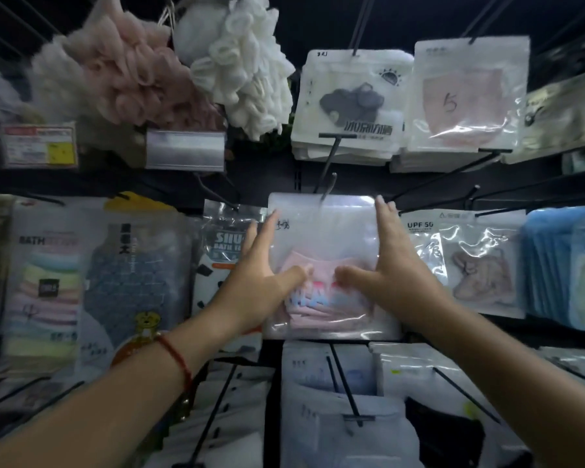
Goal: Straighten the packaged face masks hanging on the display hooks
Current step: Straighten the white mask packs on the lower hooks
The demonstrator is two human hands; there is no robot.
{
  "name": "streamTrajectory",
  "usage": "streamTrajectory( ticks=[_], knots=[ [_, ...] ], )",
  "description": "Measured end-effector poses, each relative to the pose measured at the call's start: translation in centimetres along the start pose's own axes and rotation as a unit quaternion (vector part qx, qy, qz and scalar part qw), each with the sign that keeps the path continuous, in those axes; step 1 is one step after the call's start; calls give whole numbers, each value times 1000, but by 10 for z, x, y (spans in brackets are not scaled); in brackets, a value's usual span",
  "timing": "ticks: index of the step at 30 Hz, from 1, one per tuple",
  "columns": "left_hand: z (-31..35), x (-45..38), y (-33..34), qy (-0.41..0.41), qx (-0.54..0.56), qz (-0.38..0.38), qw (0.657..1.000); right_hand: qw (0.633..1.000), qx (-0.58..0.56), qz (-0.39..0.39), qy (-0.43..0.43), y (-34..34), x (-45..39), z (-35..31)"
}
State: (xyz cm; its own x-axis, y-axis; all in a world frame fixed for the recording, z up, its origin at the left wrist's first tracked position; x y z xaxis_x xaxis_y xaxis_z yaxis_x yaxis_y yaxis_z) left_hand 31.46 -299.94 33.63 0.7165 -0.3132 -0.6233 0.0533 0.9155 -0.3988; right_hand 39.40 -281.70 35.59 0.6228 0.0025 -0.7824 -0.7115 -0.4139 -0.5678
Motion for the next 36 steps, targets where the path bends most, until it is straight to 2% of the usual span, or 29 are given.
streamTrajectory(
  ticks=[2, 4, 8, 11, 14, 16, 19, 23, 25, 29, 32, 34, 36],
  knots=[
    [17, -16, -7, 43, -108, 21, 993, 994, 96, -37, -31, -8, -13, -16],
    [31, -35, -6, 60, -177, 20, 982, 991, 111, -70, -27, -9, -29, -24],
    [29, -65, 3, 15, -243, -9, 970, 988, 106, -113, -11, 6, -47, -15],
    [22, -69, 4, -5, -222, -34, 975, 992, 68, -104, -7, 12, -48, -6],
    [22, -56, 1, -6, -141, -49, 989, 998, -54, -35, 3, 4, -37, -8],
    [12, -41, -1, -23, -57, -62, 996, 984, -174, 25, 36, 1, -24, 1],
    [-4, -21, 3, -31, 45, -84, 995, 952, -295, 30, 71, 12, -8, 11],
    [-8, -18, 11, -5, 27, -38, 999, 941, -331, 39, 55, 17, -9, 17],
    [-11, -16, 15, 6, 14, -26, 1000, 946, -320, 18, 43, 19, -5, 17],
    [-16, -9, 23, 14, -18, -5, 1000, 983, -182, 8, 27, 30, 7, 18],
    [-11, -7, 18, 7, -39, 3, 999, 982, -186, -5, 30, 27, 8, 18],
    [-4, -4, 10, 7, -120, 29, 992, 987, -160, -18, 23, 18, 7, 18],
    [9, 2, 3, 55, -228, 85, 968, 992, -122, -31, 4, 5, 10, 17]
  ],
)
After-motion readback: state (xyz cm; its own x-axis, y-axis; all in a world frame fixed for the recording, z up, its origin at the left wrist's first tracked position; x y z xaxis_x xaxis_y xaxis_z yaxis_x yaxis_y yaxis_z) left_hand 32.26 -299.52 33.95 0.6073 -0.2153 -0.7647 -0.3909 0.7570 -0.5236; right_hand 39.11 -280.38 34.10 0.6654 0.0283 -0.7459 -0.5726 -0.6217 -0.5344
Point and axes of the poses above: each hand's wrist, its own x-axis away from the middle knuckle, its own y-axis out of the palm, z = x × y, the point moved 5 cm from there along -x, towards the middle knuckle, and after that the axes turned 10 degrees about -y, right-handed, at the moved point
